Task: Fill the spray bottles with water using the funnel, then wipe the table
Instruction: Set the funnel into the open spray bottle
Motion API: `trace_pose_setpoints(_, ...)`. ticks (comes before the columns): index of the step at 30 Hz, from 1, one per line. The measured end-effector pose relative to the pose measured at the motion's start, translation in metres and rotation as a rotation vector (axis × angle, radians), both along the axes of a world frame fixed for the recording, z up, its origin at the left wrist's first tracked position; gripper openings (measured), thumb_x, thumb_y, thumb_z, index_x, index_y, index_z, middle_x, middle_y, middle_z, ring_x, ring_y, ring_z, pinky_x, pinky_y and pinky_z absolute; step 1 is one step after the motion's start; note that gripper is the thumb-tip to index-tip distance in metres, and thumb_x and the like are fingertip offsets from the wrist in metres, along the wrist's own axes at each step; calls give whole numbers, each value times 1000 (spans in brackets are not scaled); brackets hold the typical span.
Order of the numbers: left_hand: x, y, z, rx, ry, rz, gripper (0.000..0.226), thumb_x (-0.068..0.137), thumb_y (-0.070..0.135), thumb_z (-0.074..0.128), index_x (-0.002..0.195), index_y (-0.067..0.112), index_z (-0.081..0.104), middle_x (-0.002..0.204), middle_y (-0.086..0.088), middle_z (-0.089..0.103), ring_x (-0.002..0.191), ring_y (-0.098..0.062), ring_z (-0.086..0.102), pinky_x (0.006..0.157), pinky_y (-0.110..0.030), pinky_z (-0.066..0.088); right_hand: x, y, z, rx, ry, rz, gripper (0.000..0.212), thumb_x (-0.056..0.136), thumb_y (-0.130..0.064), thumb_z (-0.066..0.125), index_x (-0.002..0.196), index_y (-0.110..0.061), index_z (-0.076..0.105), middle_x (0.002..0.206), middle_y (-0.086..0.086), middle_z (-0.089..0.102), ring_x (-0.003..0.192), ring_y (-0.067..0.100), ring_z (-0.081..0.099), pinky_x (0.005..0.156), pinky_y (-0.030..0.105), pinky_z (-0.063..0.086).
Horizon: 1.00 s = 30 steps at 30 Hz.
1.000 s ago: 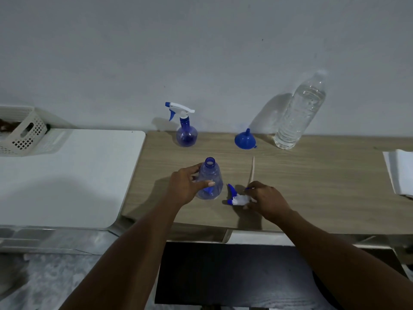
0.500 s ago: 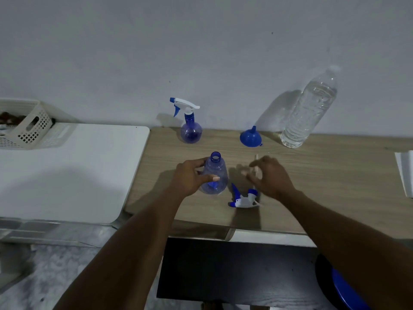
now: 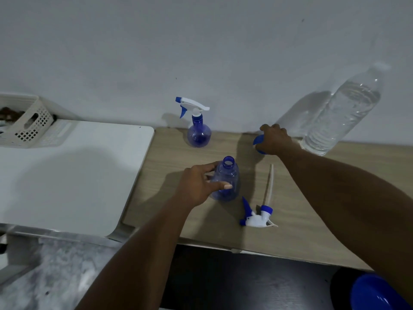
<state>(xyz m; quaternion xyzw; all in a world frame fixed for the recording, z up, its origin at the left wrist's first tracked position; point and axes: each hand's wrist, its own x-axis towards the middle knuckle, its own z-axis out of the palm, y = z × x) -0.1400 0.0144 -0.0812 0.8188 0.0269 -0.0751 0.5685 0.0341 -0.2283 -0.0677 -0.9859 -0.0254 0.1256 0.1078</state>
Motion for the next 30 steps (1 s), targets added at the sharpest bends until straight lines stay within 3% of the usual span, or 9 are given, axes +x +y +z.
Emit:
trace_pose_setpoints(5,-1,0,-1,16,-2,-15,72,56,48,92,123,40,69,106,13,77,101,-8,73,95,-41,58,-7,-7,-9,-83,-5,84,50,78,-18,76,121,-11,52,117,17,50,99,39,59,83,46,53)
trace_pose_setpoints(8,-2,-1,2,17,18,-9,76,54,52,93,124,39,69,108,13,76,102,-10,72,96,-44,57,-21,-4,-2,-108,9,135,64,78,-26,81,131,-13,48,123,15,48,105,37,59,79,40,50)
trace_pose_setpoints(11,-7,-2,9,51,20,-14,63,60,46,93,119,47,69,107,16,76,101,-7,72,95,-42,57,-31,1,5,-73,32,179,66,83,-32,78,138,-12,48,130,16,44,108,36,58,88,41,50)
trace_pose_setpoints(14,-14,-2,15,69,22,-23,55,64,43,92,109,59,66,107,17,76,102,-6,71,96,-41,57,-41,11,21,88,22,189,68,83,-34,78,140,-13,47,134,16,39,108,35,57,88,36,47)
trace_pose_setpoints(18,-24,1,19,81,22,-11,73,64,46,91,130,35,65,116,12,74,107,-7,69,98,-39,56,-58,26,53,344,-43,157,65,76,-42,82,129,-15,55,128,8,48,107,25,56,83,31,43)
trace_pose_setpoints(21,-33,2,22,94,47,7,84,59,56,89,135,34,61,124,10,71,109,-9,68,98,-39,56,-75,30,73,518,-23,114,59,75,-51,80,118,-18,57,117,3,61,102,21,61,84,36,53)
trace_pose_setpoints(25,-39,2,25,96,71,17,85,58,58,88,136,36,60,125,12,70,108,-11,69,98,-41,56,-101,32,103,832,84,67,69,82,-48,76,139,-30,43,115,11,62,100,23,67,85,41,61)
trace_pose_setpoints(27,-40,1,28,114,69,19,79,66,48,89,137,32,59,127,10,69,108,-12,68,98,-39,56,-113,36,116,867,80,124,70,87,-44,72,147,-38,37,119,10,59,104,22,65,85,38,61)
trace_pose_setpoints(30,-40,1,29,122,64,27,76,69,41,90,138,29,59,129,7,68,108,-13,67,99,-38,55,-130,44,125,862,26,190,59,88,-42,71,141,-35,47,119,7,58,100,24,66,85,36,61)
